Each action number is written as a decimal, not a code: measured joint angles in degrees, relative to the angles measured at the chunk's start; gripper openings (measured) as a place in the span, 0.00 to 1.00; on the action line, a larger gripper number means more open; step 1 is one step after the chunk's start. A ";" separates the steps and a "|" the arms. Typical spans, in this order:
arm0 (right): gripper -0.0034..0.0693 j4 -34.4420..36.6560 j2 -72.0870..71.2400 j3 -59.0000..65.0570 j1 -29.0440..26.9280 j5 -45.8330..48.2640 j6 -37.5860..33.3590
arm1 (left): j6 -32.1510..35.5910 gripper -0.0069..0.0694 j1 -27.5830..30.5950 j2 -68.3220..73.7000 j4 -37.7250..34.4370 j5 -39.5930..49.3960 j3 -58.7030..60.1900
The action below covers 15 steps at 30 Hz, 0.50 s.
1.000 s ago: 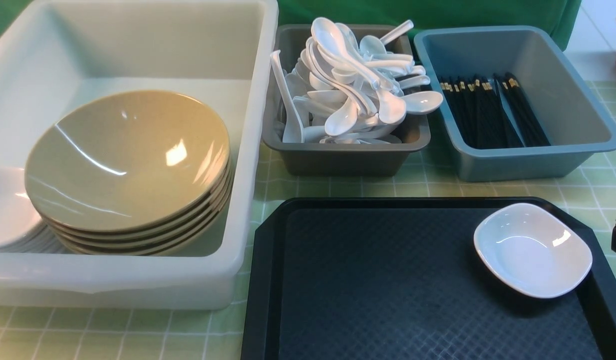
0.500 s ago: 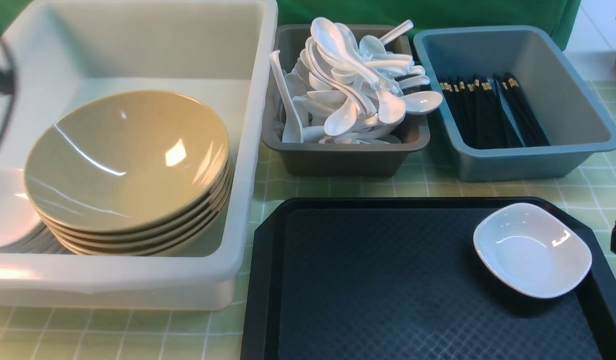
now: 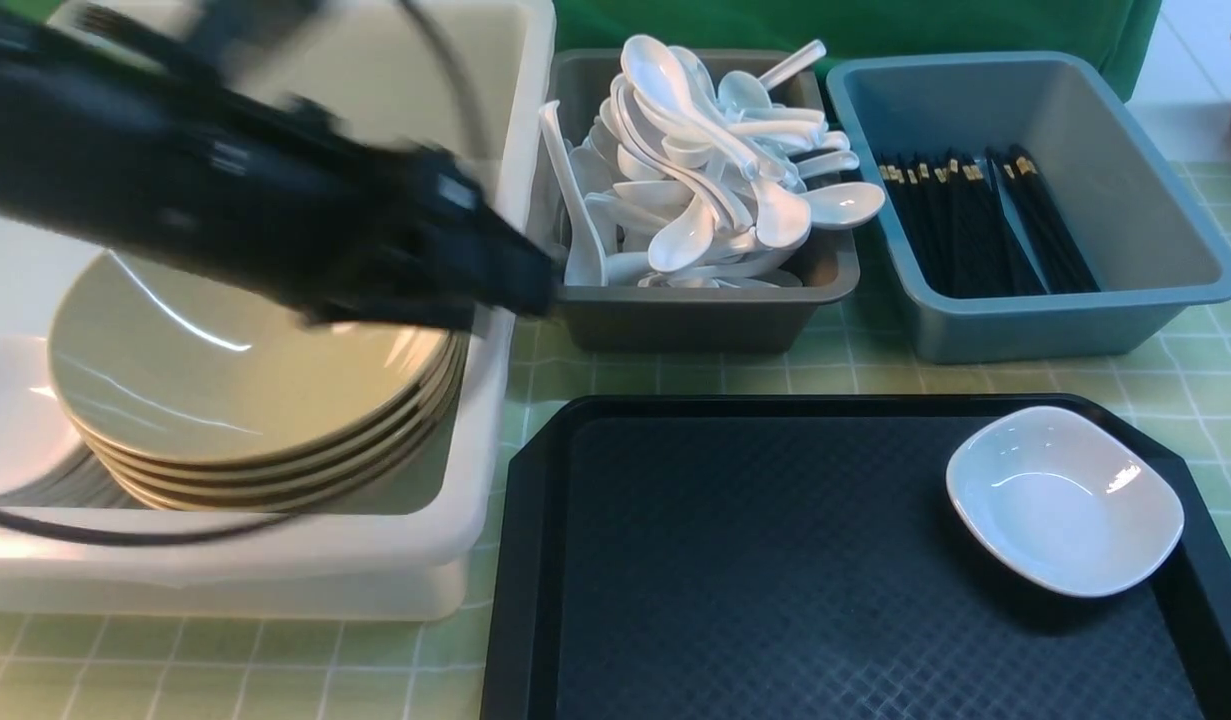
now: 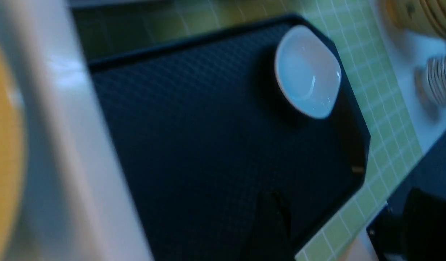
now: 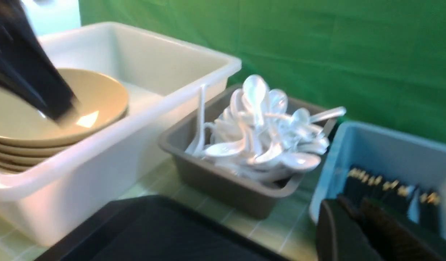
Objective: On green table put chopsticks spoon bowls plates into blue grey white boxes.
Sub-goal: 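Grasp the small white bowl on the black tray by its rim with the left gripper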
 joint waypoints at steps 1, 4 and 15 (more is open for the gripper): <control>0.17 0.00 0.00 0.00 0.00 1.09 0.48 | -0.71 0.64 -1.90 2.40 0.50 -0.30 -0.91; 0.18 -0.05 0.33 0.00 0.00 5.61 0.01 | -2.44 0.64 -6.34 8.40 2.02 -0.77 -4.36; 0.22 -12.60 7.35 -1.78 0.00 22.96 15.88 | -7.50 0.64 -16.44 30.92 4.08 -0.50 -25.28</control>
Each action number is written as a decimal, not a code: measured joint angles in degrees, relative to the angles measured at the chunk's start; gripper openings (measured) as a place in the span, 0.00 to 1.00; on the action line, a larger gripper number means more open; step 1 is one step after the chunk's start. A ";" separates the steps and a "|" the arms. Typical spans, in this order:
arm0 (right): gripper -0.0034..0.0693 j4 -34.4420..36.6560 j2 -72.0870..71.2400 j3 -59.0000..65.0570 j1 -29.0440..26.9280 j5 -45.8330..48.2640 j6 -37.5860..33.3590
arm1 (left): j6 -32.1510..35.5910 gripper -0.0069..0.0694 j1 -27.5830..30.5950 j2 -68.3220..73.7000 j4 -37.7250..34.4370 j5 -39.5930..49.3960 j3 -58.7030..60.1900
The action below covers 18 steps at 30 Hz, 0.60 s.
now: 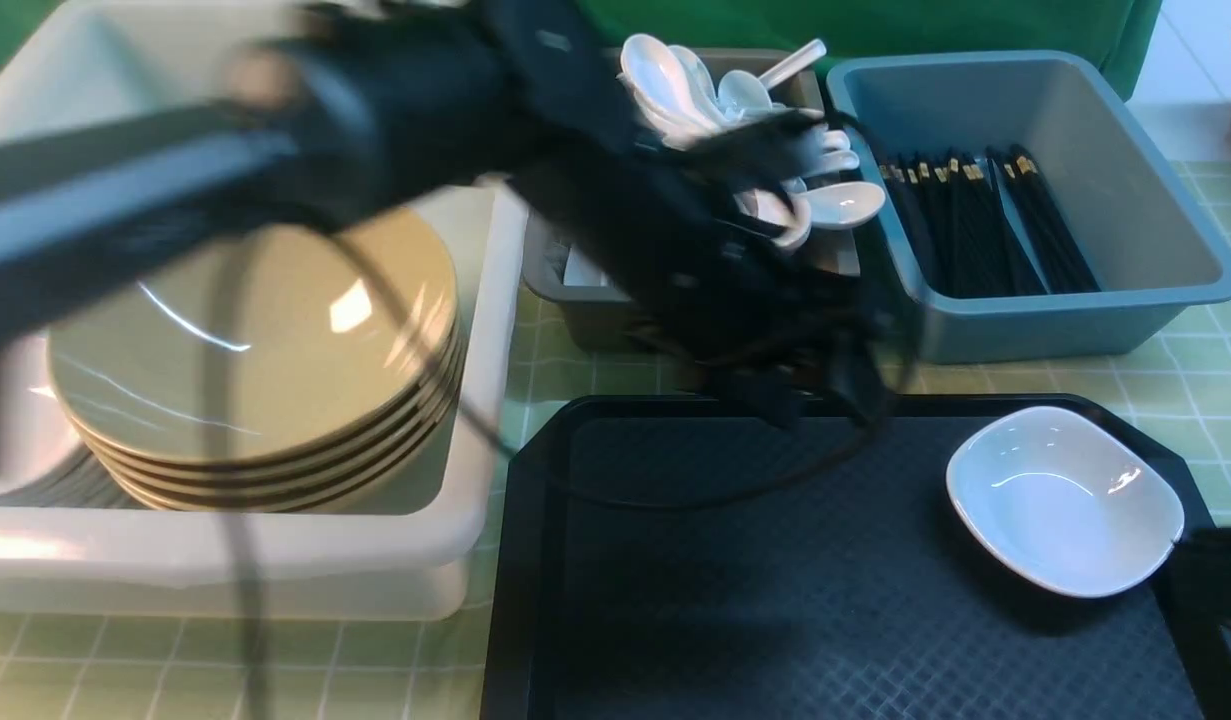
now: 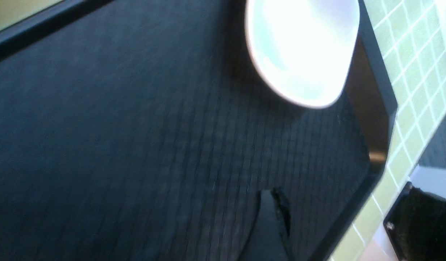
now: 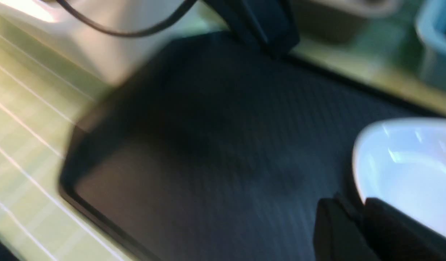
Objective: On green table put chopsticks spoon bowls plates into blue grey white boxes.
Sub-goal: 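Grasp the small white bowl on the black tray by its rim with the left gripper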
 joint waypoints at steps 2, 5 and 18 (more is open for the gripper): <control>0.23 -5.24 0.99 -1.37 0.00 2.36 5.16 | -0.74 0.64 -1.04 4.31 -0.21 0.85 -3.41; 0.24 -9.86 1.70 -3.48 -0.05 5.16 9.57 | -2.00 0.64 -1.81 9.37 -0.37 1.89 -7.35; 0.26 -11.38 1.82 -5.70 -0.02 6.60 11.52 | -3.78 0.64 -1.98 22.85 -8.07 -0.15 -17.75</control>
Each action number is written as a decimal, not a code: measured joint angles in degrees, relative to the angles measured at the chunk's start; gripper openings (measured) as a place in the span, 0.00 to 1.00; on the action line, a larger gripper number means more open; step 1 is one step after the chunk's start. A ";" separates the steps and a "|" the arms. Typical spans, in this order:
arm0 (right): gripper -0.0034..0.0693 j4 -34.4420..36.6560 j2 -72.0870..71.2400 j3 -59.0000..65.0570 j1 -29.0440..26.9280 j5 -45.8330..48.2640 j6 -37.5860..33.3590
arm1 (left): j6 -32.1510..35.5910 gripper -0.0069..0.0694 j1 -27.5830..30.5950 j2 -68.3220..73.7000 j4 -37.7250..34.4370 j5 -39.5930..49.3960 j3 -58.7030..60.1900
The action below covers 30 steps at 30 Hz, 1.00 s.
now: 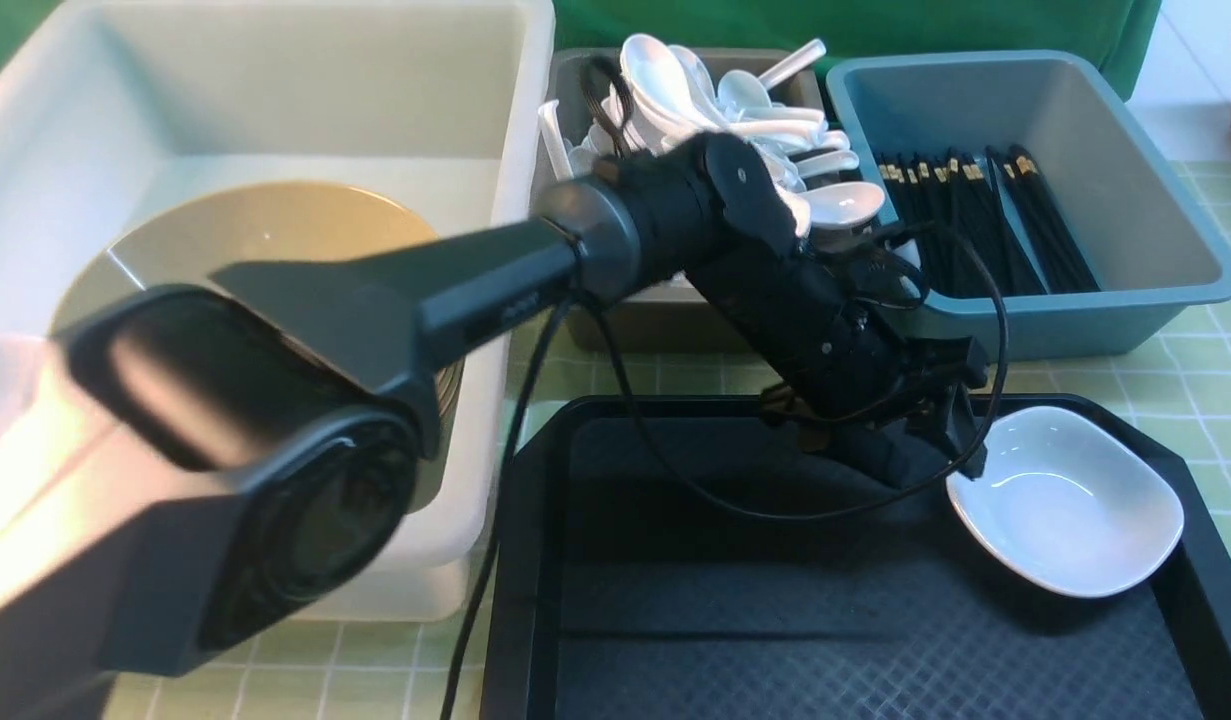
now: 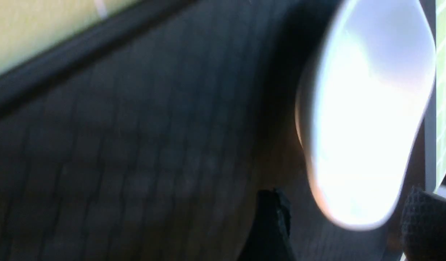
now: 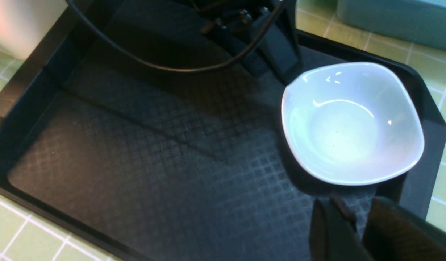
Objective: On green table put chopsticks spoon bowls plates into blue grey white boxes.
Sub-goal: 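Grasp the small white bowl on the black tray by its rim with the left gripper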
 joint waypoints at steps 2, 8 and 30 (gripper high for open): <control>0.27 0.00 0.00 0.00 0.00 0.02 0.00 | 0.23 0.64 -0.25 0.89 -2.87 -0.83 -0.53; 0.28 -0.74 0.00 0.00 0.00 0.18 0.00 | 5.23 0.57 -0.45 2.62 -8.91 -1.86 -0.95; 0.33 -1.10 0.00 0.00 -0.04 0.12 -0.17 | -24.29 0.53 -3.10 -1.87 30.74 4.57 -10.92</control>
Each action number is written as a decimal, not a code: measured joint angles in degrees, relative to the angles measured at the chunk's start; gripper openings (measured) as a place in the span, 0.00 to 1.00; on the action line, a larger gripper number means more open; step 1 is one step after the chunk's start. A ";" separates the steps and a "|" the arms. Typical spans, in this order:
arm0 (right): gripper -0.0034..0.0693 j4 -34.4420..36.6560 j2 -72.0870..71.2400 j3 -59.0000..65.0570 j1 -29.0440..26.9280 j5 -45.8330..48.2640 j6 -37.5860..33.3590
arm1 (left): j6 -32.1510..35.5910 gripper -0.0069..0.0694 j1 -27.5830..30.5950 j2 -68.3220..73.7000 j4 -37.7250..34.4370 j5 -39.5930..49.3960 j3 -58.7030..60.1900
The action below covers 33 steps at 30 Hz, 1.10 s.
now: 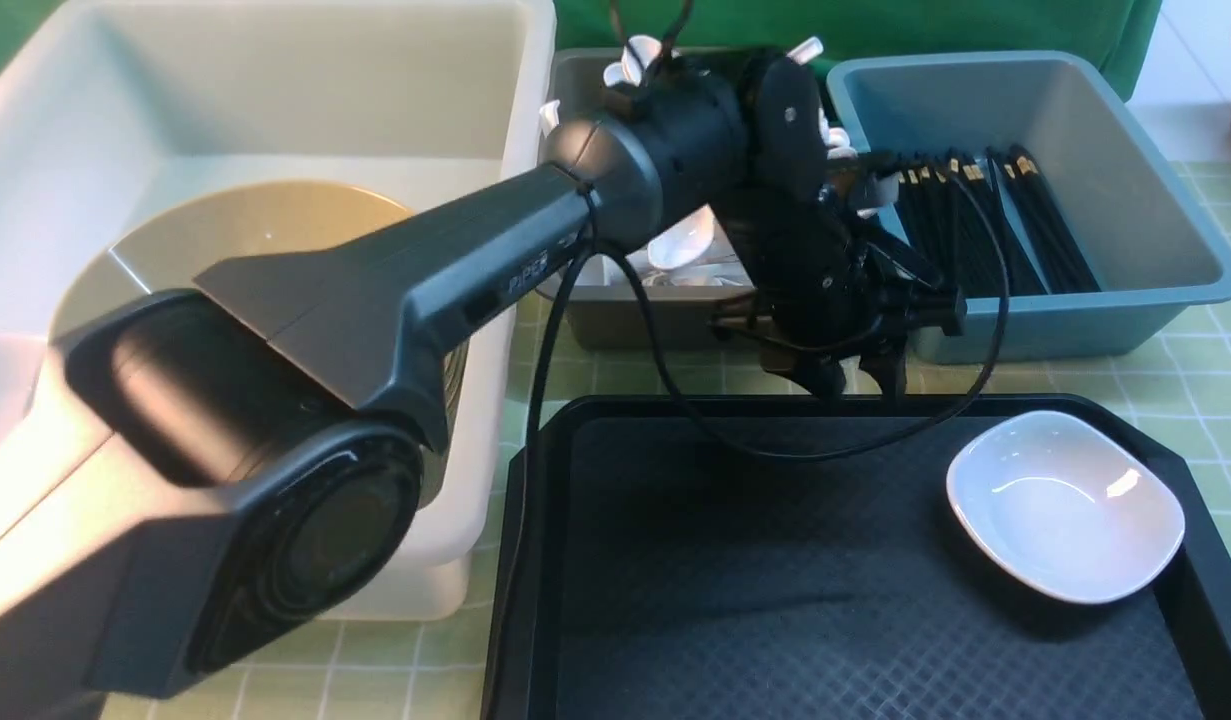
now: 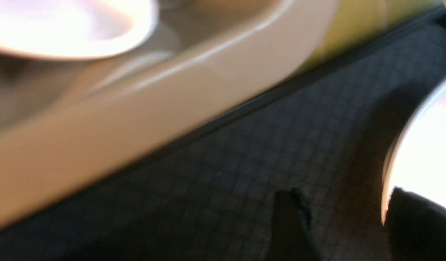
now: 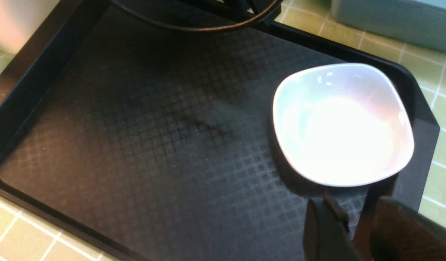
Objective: On green table put chopsticks spoon bowls plates into blue grey white boxes.
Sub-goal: 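Grasp the small white bowl on the black tray by its rim with the left gripper, then place the white bowl into the white bin with the other dishes with the left gripper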
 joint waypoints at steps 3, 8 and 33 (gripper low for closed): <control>0.33 0.00 0.00 0.00 0.00 0.00 0.00 | -1.90 0.58 -2.25 1.10 0.24 -0.30 0.00; 0.34 0.00 0.00 0.00 0.00 0.24 0.00 | -2.87 0.61 -4.74 4.28 -2.75 -2.91 0.00; 0.37 0.72 0.00 -2.55 0.00 0.90 -5.31 | 8.36 0.11 -0.64 -5.05 -10.83 5.52 0.11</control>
